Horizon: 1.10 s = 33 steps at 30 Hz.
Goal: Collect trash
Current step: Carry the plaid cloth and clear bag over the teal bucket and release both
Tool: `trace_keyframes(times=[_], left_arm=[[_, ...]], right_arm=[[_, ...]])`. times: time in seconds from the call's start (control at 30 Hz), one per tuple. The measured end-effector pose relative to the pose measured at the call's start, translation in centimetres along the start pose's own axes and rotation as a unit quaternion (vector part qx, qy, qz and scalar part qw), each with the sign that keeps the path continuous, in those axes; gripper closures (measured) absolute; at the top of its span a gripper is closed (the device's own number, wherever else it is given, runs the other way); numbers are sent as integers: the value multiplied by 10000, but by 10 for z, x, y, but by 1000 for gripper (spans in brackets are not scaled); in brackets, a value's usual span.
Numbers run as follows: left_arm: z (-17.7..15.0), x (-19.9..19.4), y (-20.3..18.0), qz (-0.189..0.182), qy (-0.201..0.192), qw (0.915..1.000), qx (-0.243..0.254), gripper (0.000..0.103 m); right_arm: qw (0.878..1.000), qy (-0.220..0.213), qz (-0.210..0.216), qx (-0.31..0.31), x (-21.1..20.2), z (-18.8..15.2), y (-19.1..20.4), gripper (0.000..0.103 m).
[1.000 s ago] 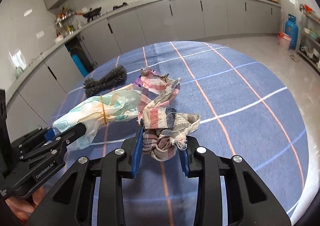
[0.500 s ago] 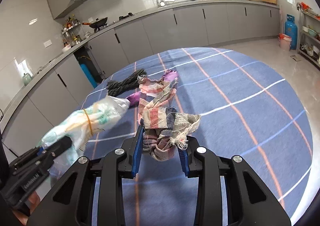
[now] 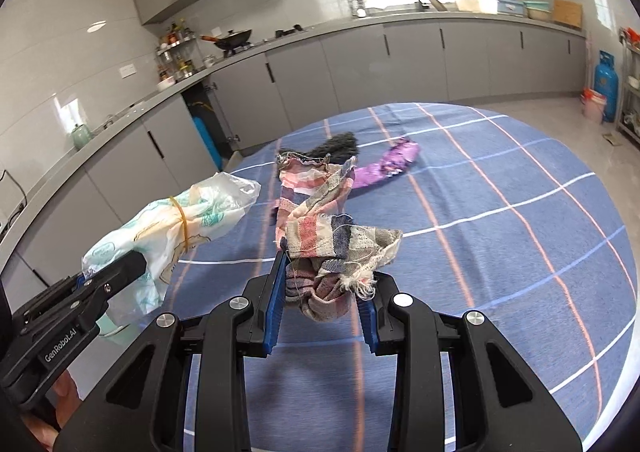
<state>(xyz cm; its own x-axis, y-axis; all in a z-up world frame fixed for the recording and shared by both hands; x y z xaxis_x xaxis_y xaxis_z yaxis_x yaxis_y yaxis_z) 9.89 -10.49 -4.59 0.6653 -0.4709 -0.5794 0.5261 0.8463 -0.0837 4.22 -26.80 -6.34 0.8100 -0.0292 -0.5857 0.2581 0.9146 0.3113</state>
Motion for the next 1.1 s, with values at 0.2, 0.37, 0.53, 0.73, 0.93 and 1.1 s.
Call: trace_keyframes(times=[0.2,0.37,0.53,0.73,0.93,1.1], left_arm=[[-4,-17,18,236,-69,9996,-113,87],[-7,-29,30,376,-117,9990,-215,87],[-11,-40,43,545,-167,9979,-301,87],[-17,-48,64,706,-174,9963,-468,87],[-23,-53,85,890,-150,9941,-603,87],[-23,-58,99,1081,-219,9917,-663,87]], right_arm=[[9997,-41,128,-181,-4,-1,23,70],[9991,-59,227,-352,-7,-5,42,70],[9983,-24,355,-468,-6,-9,62,70],[9967,49,474,-657,-1,-13,84,70],[9941,115,618,-882,4,-17,110,70],[9913,176,737,-1075,9,-21,132,70]])
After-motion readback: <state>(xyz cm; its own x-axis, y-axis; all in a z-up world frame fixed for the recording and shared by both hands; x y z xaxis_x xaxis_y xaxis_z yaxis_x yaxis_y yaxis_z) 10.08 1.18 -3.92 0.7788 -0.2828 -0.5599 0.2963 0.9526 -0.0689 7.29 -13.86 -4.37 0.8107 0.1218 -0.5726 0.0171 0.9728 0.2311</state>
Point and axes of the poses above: each gripper's, at about its wrist camera, not at the fingertips, and x roughly the way its jaws point, y to its left, z to its top, the point moved 4 cm from there along x, roughly the way its jaws point, and after that the axes turned 3 degrees about x, right-handed, at the moved point
